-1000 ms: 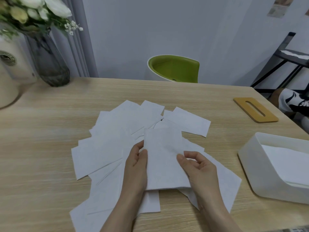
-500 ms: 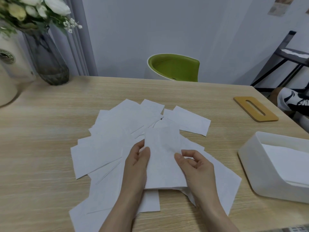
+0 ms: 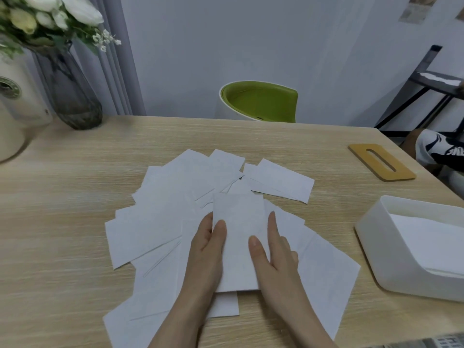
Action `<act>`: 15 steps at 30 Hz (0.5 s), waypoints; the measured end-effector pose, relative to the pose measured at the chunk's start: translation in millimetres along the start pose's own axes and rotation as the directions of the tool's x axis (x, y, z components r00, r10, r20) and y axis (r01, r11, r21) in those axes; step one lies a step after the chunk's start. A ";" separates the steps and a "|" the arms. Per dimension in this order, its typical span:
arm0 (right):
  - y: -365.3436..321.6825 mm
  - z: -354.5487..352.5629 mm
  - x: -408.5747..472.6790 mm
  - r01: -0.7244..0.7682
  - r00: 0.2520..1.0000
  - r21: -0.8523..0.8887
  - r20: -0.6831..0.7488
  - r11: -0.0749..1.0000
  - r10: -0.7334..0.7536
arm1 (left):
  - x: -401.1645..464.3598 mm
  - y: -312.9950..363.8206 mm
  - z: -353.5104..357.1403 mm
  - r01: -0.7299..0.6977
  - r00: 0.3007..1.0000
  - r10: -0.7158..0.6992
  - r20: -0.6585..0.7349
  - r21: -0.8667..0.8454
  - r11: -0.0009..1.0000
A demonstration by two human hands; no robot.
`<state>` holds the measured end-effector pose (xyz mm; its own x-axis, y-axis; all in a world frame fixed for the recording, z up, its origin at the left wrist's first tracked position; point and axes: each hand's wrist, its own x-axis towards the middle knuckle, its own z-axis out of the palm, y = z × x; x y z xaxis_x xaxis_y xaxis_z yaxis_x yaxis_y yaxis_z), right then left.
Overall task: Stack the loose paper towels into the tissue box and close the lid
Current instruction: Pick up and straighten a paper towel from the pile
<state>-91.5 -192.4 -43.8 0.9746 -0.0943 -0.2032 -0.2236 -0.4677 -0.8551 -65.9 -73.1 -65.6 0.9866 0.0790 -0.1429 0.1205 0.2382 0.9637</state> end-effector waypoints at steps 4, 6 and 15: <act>0.0 0.7 1.4 0.053 0.999 -0.011 0.002 0.999 -0.053 | 0.1 -1.9 0.6 -0.014 1.000 0.014 0.024 0.024 1.000; 3.3 -1.9 2.6 0.069 0.998 0.032 -0.016 0.997 -0.068 | -0.3 -1.9 0.9 -0.015 0.999 0.014 0.037 0.029 0.999; -0.4 -64.1 19.4 0.189 0.972 0.188 0.103 0.964 -0.210 | 10.6 29.9 -8.5 -0.074 0.986 0.055 0.157 0.122 0.990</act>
<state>-71.6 -250.4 -16.8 0.9930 0.0976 -0.0670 -0.0344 -0.3035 -0.9522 -52.7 -56.9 -40.2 0.9968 -0.0609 -0.0527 0.0592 0.1115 0.9920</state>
